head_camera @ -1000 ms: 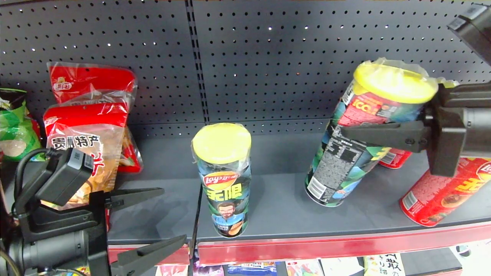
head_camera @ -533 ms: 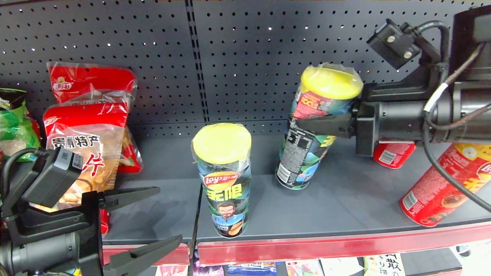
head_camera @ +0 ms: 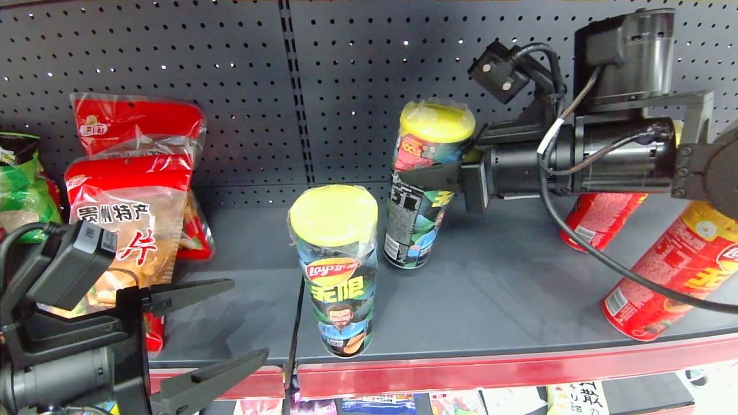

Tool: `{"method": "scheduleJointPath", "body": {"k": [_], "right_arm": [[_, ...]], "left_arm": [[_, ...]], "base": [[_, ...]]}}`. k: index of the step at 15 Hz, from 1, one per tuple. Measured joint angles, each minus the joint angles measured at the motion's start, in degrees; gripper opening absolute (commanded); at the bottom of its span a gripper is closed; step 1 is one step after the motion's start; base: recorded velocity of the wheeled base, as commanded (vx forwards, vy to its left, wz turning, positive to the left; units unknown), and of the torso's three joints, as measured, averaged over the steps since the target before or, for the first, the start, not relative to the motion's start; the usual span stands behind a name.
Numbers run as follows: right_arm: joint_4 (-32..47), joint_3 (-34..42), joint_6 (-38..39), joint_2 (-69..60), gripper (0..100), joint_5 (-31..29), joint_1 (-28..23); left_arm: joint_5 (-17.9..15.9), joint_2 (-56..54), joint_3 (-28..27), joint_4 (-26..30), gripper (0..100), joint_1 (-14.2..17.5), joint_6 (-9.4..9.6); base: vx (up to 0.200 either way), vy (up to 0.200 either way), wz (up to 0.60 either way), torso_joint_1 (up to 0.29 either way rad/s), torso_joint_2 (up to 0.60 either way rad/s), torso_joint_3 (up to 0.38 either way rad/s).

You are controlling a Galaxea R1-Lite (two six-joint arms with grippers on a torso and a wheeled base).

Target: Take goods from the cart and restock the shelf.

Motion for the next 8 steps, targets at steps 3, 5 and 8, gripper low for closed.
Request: {"method": "scheduleJointPath", "body": {"k": [3,5,8], "right_arm": [[0.0,-2.2,0.0,2.7,0,0.0,0.9],[0.0,-3.5,0.0,4.3,0,0.0,1.5],[0.0,-4.7,0.0,5.9,0,0.0,1.7]], "left_arm": [[0.0,0.0,0.0,0.0,100,0.1,-0.02],[0.0,0.0,0.0,0.0,100,0.2,0.0],[0.0,-0.1,0.0,0.0,100,0.3,-0.02]], "base": [[0.0,0.0,0.0,0.0,0.0,0.0],[0.0,0.0,0.0,0.0,0.0,0.0],[0.0,0.0,0.0,0.0,0.0,0.0]]}}
